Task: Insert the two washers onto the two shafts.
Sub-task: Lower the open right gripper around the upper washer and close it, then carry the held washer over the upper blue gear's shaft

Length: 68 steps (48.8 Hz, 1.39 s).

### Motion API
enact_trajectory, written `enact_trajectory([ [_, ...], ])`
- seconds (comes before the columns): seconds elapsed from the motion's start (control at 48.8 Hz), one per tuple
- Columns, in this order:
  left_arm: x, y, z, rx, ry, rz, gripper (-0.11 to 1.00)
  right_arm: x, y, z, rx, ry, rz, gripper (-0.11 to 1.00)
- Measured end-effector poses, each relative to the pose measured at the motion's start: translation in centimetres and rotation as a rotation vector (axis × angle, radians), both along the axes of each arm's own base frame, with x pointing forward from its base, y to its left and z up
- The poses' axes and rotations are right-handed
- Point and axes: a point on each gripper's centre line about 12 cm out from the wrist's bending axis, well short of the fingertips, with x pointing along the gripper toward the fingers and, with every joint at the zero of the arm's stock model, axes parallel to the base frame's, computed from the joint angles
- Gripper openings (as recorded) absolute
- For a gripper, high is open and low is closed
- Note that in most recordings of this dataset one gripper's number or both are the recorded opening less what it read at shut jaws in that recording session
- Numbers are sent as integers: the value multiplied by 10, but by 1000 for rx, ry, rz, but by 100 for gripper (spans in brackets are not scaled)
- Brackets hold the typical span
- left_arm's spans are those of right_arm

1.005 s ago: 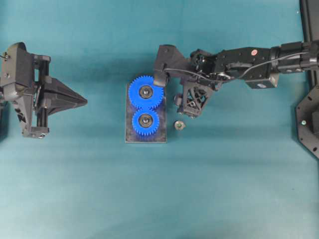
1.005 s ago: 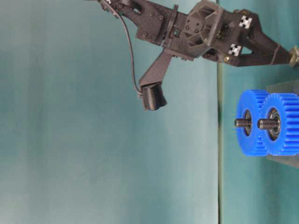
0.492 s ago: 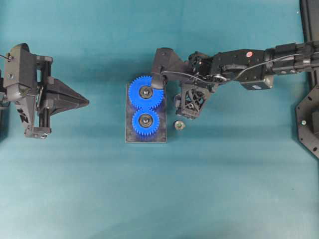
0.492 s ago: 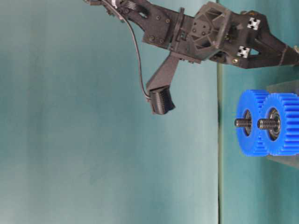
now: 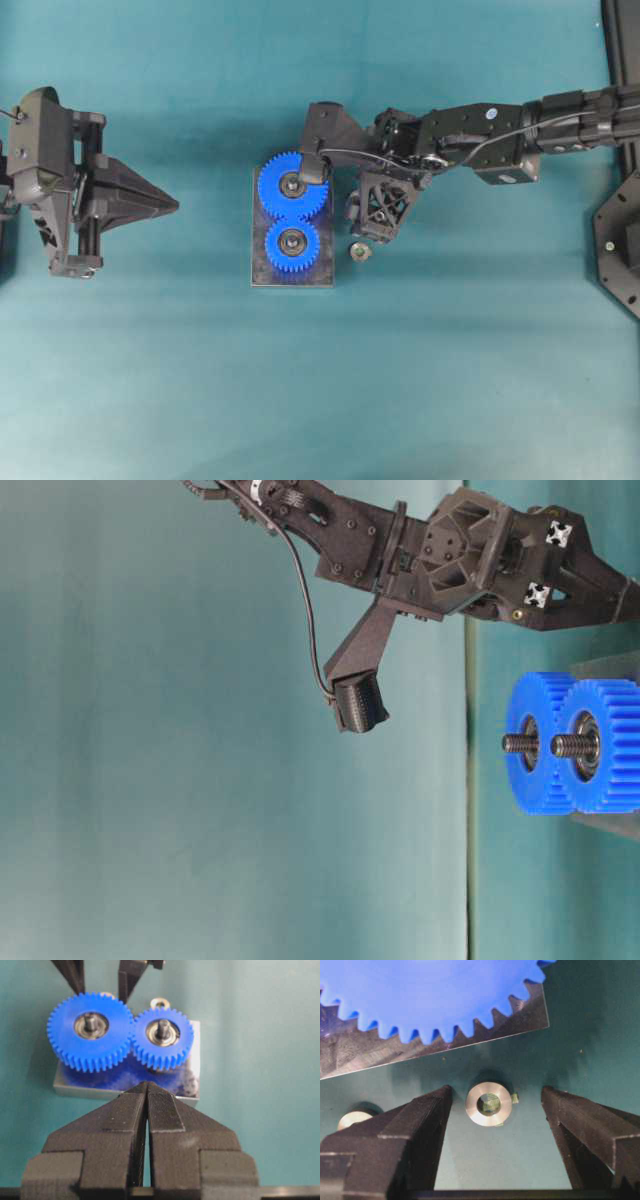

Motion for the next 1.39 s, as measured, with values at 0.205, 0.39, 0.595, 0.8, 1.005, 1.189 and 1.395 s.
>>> enact_trajectory([
  [0.205,0,0,0,0,0,0,0,0,-1,-1,0,2,-2,78],
  [0.39,0,0,0,0,0,0,0,0,0,0,2,10,0,68],
  [0.595,0,0,0,0,0,0,0,-2,-2,-1,5,24,-4,49],
  [0.8,0,0,0,0,-2,0,-1,-2,-2,-1,5,25,-5,49],
  [1.005,0,0,0,0,-2,0,0,-2,-1,2,4,21,-3,29],
  [1.189,0,0,0,0,-2,2,0,-2,0,20,7,31,3,29],
  [1.395,1,0,-1,0,5,2,0,13,3,55,1,29,29,29],
])
